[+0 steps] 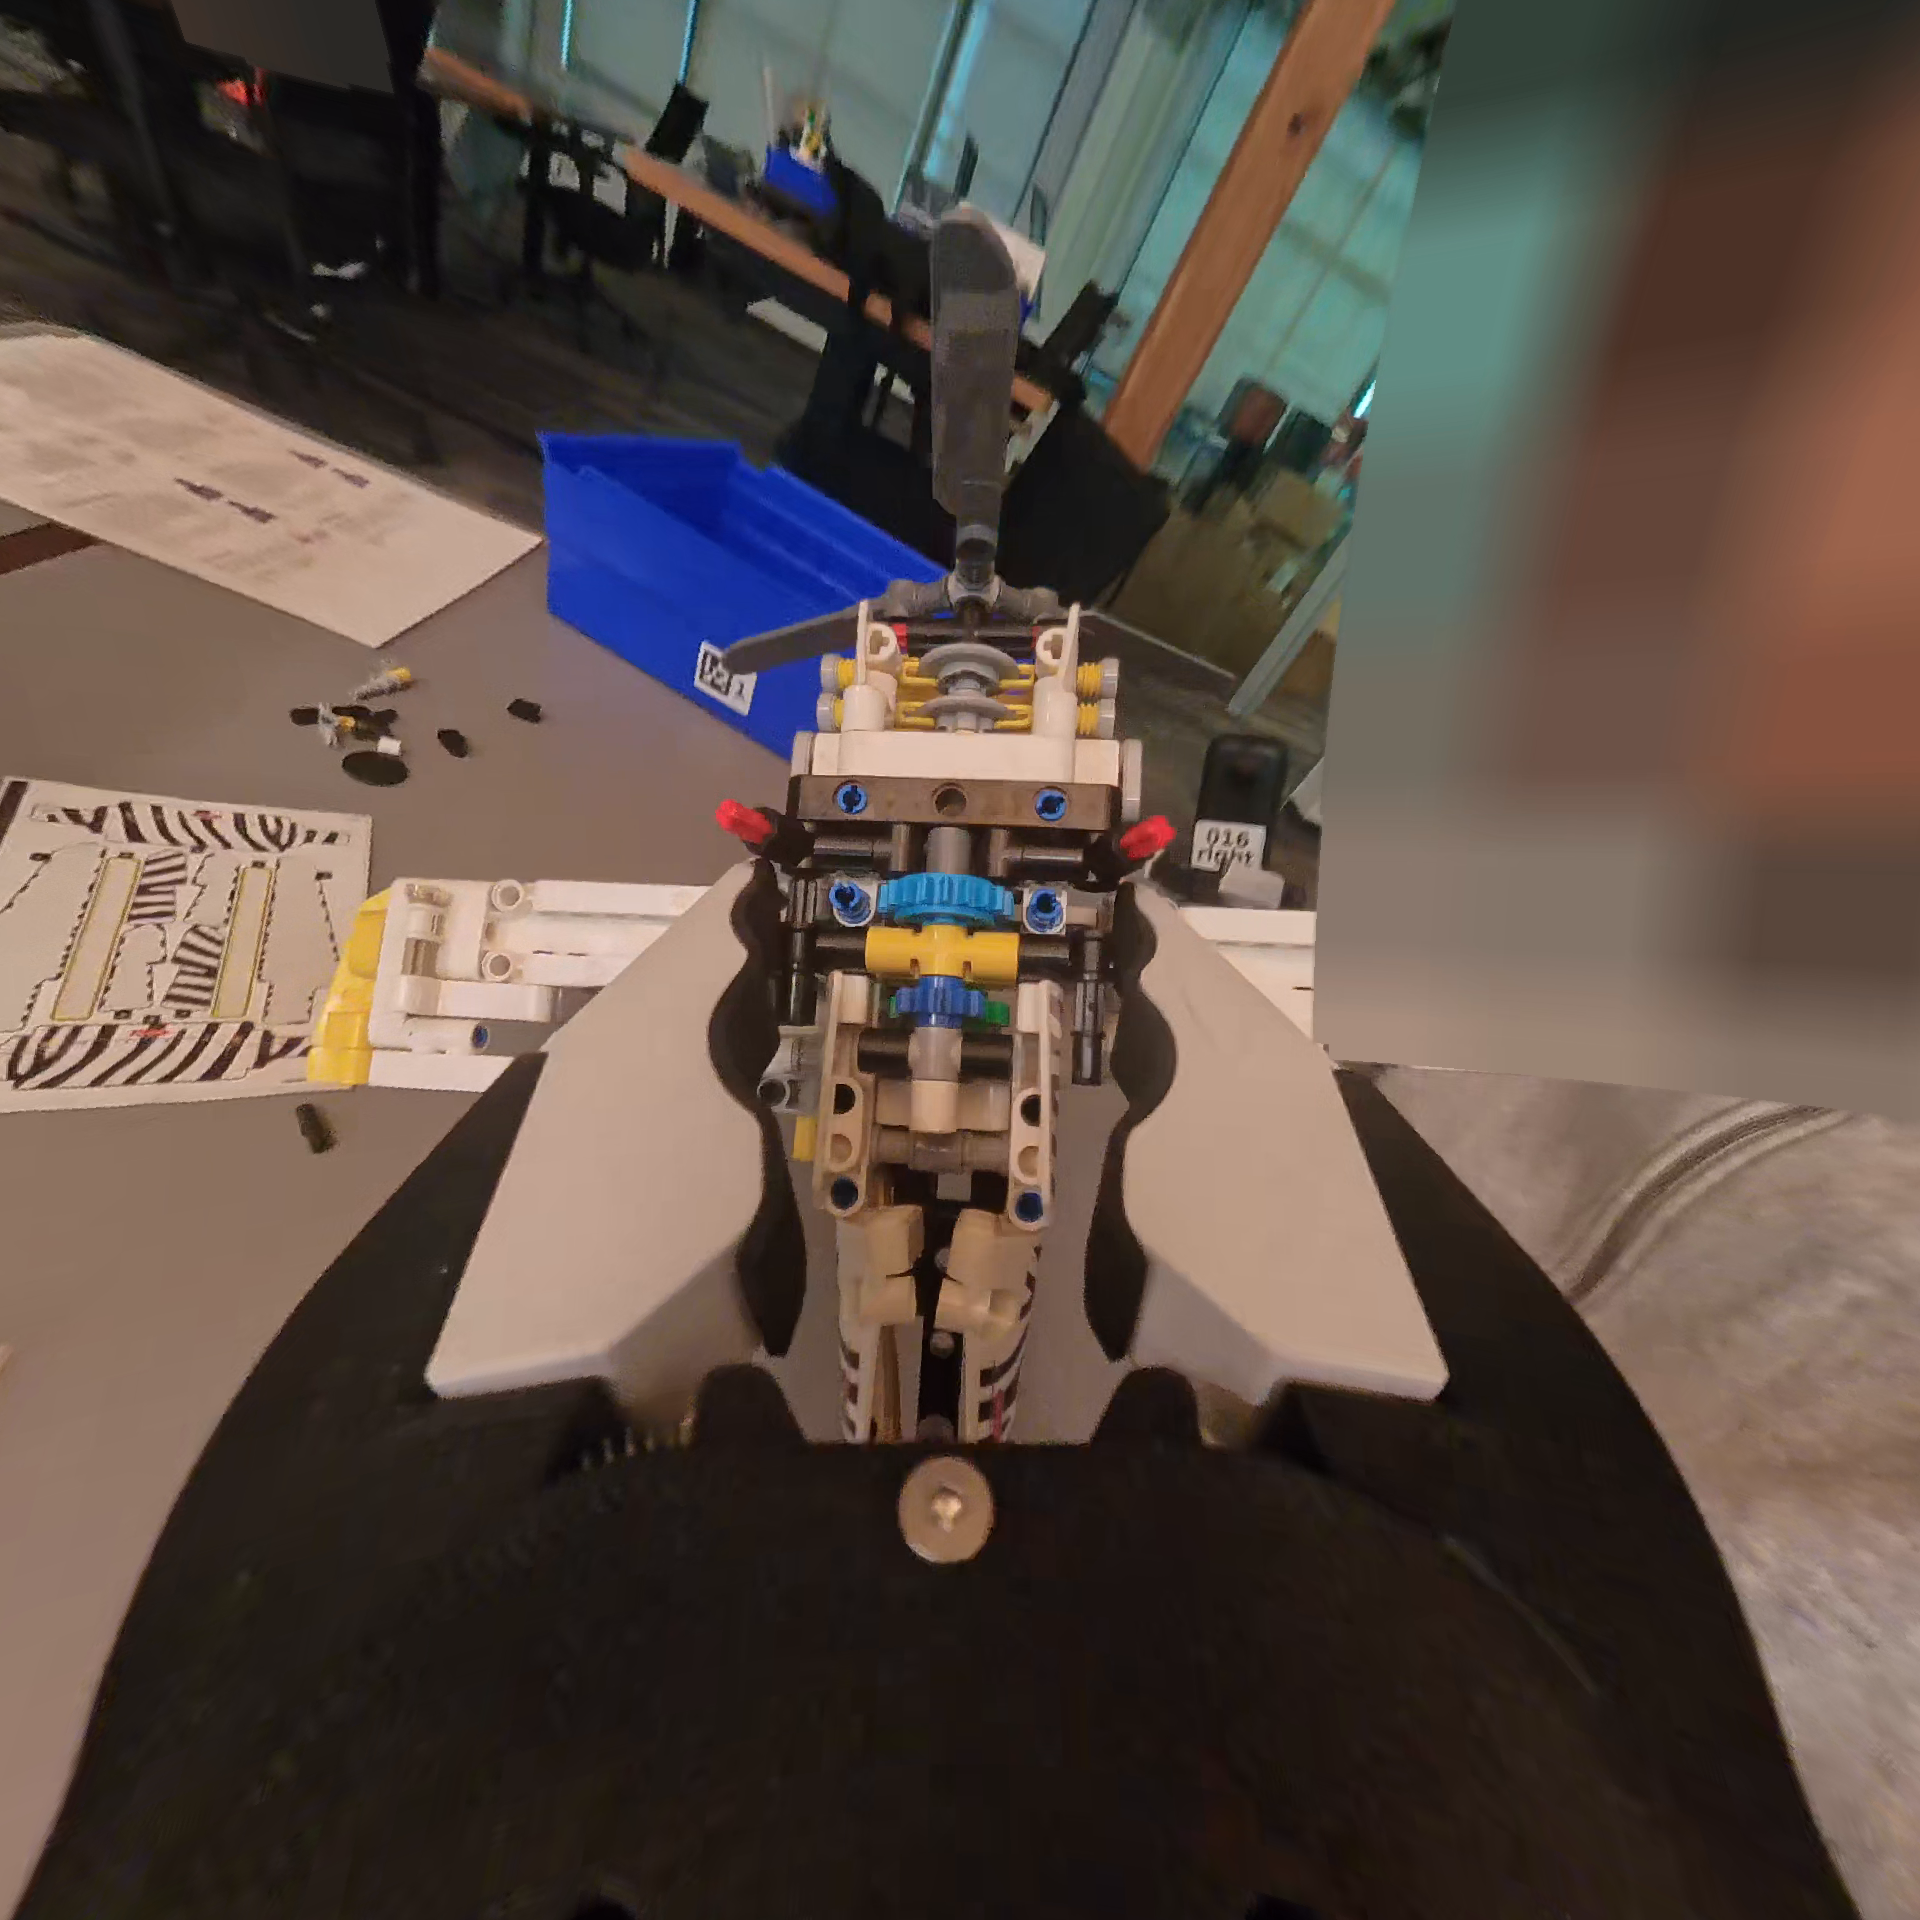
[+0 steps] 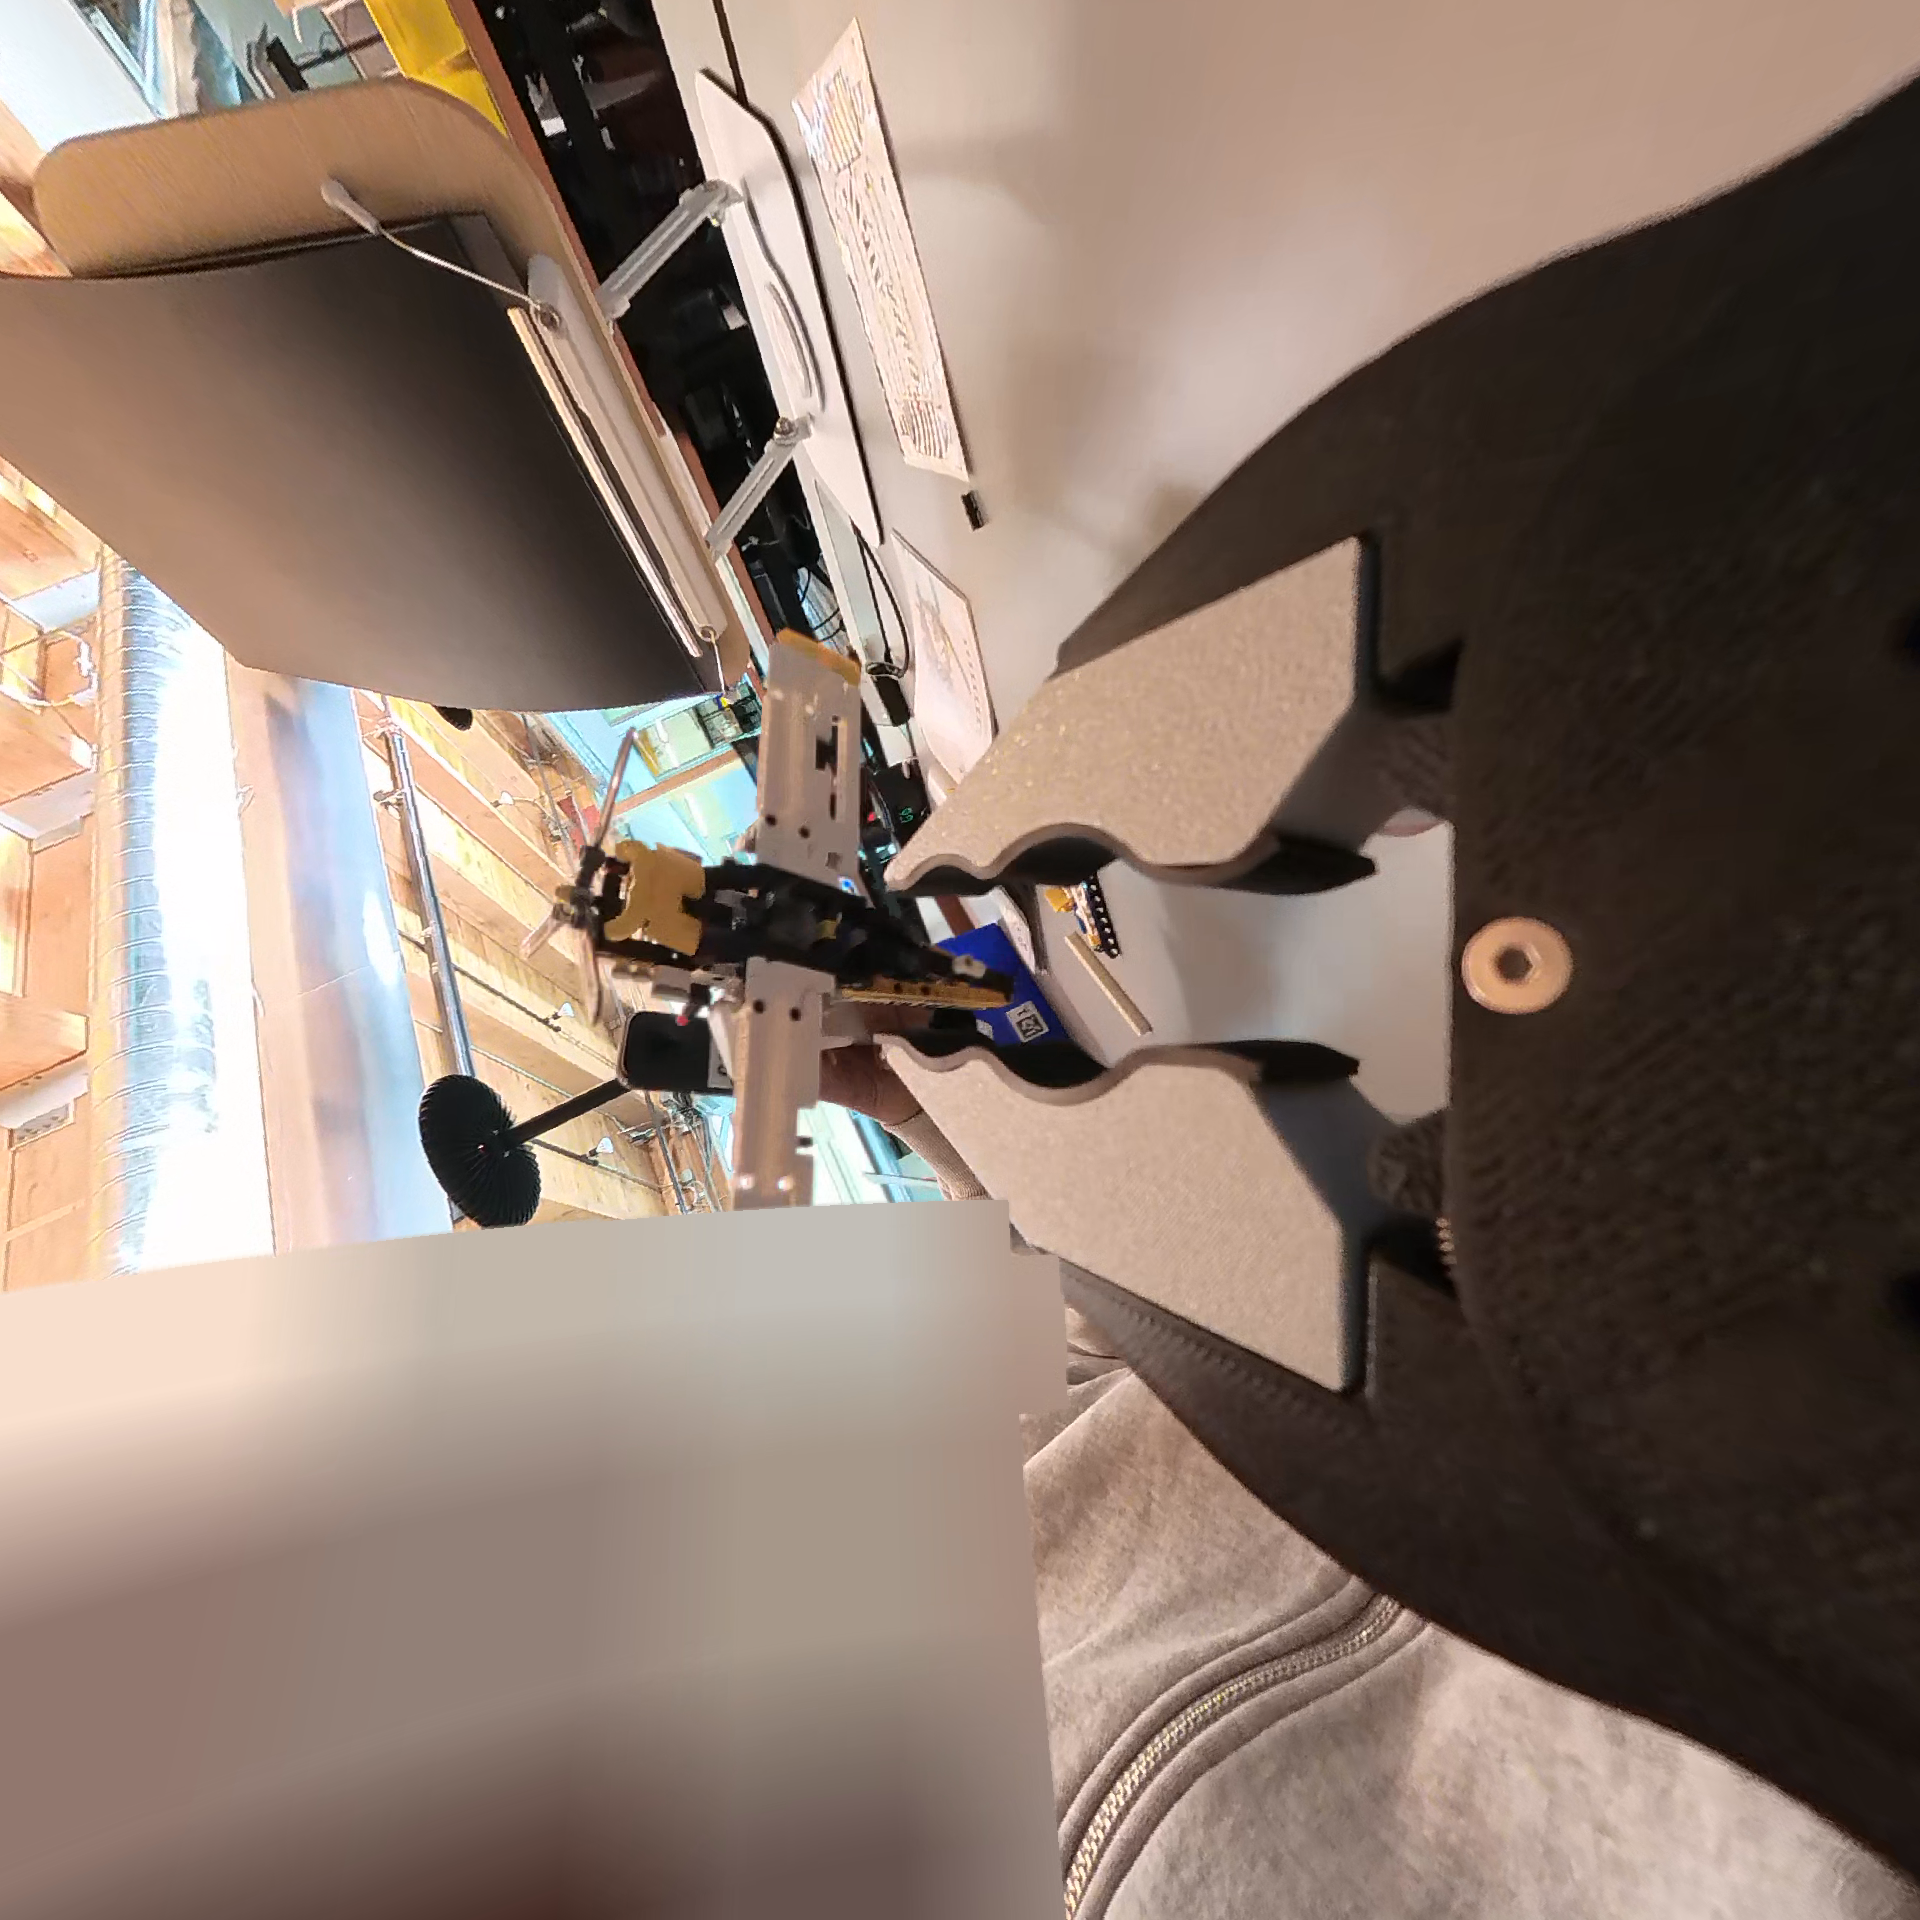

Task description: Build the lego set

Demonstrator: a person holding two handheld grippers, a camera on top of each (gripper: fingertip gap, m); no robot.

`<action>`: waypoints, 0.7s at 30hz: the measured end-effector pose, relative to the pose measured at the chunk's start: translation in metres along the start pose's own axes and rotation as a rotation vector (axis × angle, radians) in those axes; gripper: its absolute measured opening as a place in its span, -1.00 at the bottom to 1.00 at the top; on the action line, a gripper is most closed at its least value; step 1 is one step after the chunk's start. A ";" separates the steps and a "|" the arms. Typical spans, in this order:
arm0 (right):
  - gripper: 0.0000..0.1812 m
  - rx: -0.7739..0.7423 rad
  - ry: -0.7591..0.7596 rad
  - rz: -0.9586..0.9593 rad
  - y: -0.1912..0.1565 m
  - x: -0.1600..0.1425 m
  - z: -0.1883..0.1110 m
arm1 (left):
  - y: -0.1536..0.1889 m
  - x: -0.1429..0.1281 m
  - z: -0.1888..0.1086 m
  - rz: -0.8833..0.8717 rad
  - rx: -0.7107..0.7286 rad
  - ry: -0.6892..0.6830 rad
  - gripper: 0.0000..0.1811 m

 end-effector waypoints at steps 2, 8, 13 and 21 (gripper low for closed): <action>-0.77 0.001 0.006 0.002 0.000 0.000 -0.001 | 0.001 0.003 -0.002 -0.020 -0.017 0.026 -0.32; -0.77 0.004 0.020 0.005 0.000 0.001 -0.002 | -0.001 0.004 -0.003 -0.043 -0.009 0.038 -0.32; -0.77 0.005 0.029 0.007 0.001 0.002 -0.003 | -0.002 0.003 0.000 -0.083 -0.038 0.044 -0.32; -0.77 0.007 0.039 0.011 0.001 0.003 -0.004 | -0.004 0.004 -0.002 -0.105 -0.045 0.067 -0.32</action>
Point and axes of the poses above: each gripper's, where its closed fingertips meet, z out along the fingers, x out of its top, y = z × x across the jaws, the point moved 8 cm from there along -z, back along the fingers, and after that the axes turned 15 degrees about -z, right-handed, at the moved point
